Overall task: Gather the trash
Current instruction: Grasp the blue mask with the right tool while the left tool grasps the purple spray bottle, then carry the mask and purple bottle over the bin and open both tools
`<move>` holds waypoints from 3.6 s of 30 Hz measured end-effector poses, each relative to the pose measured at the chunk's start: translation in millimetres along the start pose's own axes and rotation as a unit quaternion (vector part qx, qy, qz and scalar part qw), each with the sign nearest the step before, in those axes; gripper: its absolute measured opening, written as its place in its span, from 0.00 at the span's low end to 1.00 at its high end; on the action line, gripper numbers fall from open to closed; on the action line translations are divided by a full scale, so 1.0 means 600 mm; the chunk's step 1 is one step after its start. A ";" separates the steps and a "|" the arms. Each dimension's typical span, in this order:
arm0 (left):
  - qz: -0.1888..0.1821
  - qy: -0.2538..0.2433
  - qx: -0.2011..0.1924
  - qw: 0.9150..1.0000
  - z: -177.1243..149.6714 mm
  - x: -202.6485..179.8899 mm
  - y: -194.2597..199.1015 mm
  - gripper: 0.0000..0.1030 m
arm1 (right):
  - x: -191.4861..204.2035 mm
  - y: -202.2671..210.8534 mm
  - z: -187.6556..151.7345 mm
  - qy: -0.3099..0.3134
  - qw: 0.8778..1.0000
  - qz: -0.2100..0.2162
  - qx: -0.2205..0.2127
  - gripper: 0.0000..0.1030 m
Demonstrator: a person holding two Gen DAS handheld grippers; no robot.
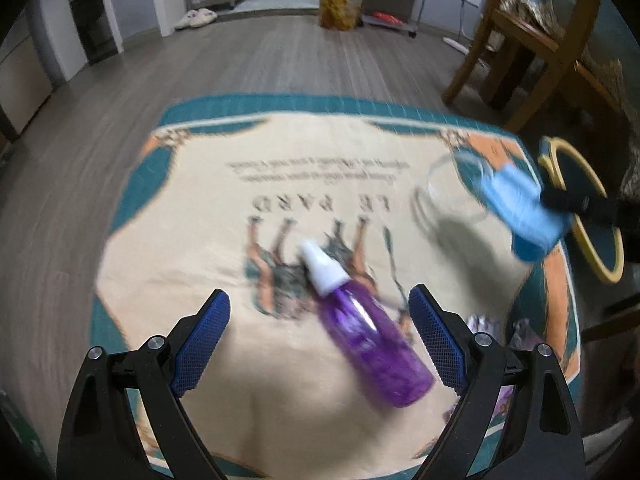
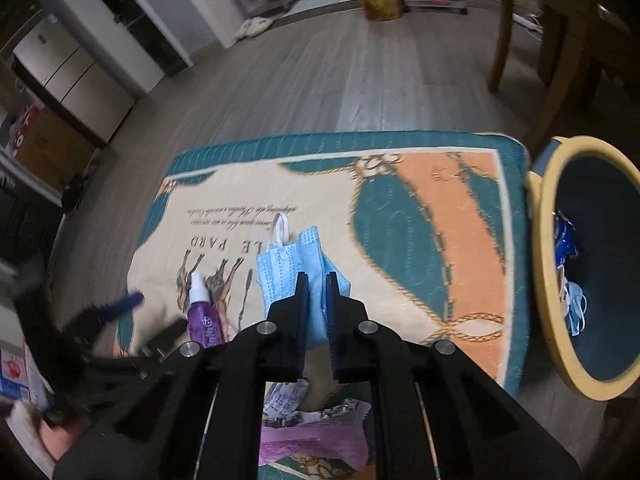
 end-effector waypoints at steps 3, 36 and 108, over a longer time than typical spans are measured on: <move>-0.007 0.003 0.015 1.000 -0.015 -0.012 -0.013 0.88 | -0.014 0.002 0.003 -0.014 1.000 -0.003 -0.001 0.08; -0.048 -0.013 0.074 0.996 -0.034 -0.010 -0.044 0.37 | -0.025 0.031 0.013 -0.008 1.000 -0.013 -0.023 0.08; -0.169 -0.212 -0.067 0.960 0.108 -0.484 0.076 0.61 | -0.436 0.241 0.030 -0.234 0.955 -0.123 -0.131 0.44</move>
Point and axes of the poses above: each gripper's, at about its wrist camera, not at the fingertips, and y roughly against the way its jaws point, x to its left, z to its top, the point moved 7 cm from there along -y, roughly the way its jaws point, and after that the axes turned 8 degrees about -x, right-handed, at the moved point
